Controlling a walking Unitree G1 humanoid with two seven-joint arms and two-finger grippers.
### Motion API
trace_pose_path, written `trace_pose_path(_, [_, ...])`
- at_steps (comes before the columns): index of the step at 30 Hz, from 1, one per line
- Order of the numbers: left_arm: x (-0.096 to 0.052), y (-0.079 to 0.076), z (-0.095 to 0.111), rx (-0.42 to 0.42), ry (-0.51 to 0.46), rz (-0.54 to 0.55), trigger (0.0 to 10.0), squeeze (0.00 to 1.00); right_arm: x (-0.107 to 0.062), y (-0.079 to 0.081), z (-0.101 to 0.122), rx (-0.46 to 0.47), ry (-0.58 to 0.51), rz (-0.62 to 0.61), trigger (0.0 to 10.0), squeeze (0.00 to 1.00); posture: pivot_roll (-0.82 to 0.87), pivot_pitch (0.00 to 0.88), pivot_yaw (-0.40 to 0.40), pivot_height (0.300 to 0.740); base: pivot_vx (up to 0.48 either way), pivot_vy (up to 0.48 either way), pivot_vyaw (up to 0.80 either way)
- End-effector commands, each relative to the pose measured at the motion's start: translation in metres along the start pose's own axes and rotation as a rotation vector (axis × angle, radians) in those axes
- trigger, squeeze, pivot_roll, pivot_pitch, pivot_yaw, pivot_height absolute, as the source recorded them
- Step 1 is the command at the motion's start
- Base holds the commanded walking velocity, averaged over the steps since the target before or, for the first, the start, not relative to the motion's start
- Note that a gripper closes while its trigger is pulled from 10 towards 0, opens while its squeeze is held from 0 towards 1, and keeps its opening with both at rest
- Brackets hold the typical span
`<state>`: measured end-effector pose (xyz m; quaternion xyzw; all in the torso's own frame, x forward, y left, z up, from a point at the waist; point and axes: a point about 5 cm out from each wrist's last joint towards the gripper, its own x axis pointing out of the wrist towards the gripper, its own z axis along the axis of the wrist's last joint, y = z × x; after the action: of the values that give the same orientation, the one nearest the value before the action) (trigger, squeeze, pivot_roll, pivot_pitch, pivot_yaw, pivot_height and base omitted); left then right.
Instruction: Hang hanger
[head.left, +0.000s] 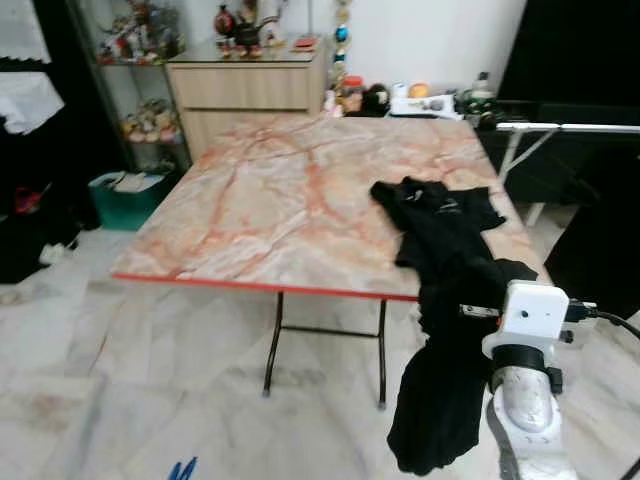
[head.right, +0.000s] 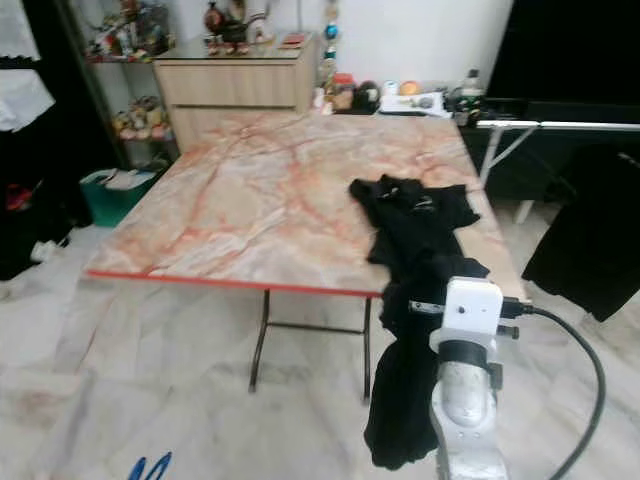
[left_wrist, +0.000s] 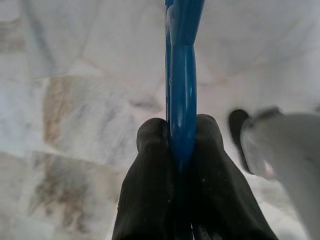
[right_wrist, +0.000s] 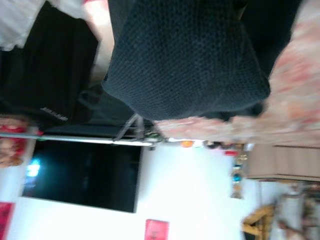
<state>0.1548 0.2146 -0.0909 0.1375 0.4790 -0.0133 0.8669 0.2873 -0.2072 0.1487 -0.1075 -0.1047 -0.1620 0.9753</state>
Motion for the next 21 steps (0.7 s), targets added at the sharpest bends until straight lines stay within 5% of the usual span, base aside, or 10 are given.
trace_pose_path(1, [-0.002,0.015,-0.006,0.008,0.017,0.036,10.0,0.00,0.009,0.008,0.028,0.040,-0.110,0.010,10.0,0.00,0.04,0.000,0.031,0.740,0.307,0.000,0.00])
trace_pose_path(21, [-0.001,0.015,-0.003,0.011,0.017,0.028,10.0,0.00,0.094,0.028,0.127,0.093,-0.394,0.117,10.0,0.00,0.05,0.000,0.048,0.740,0.308,0.000,0.00])
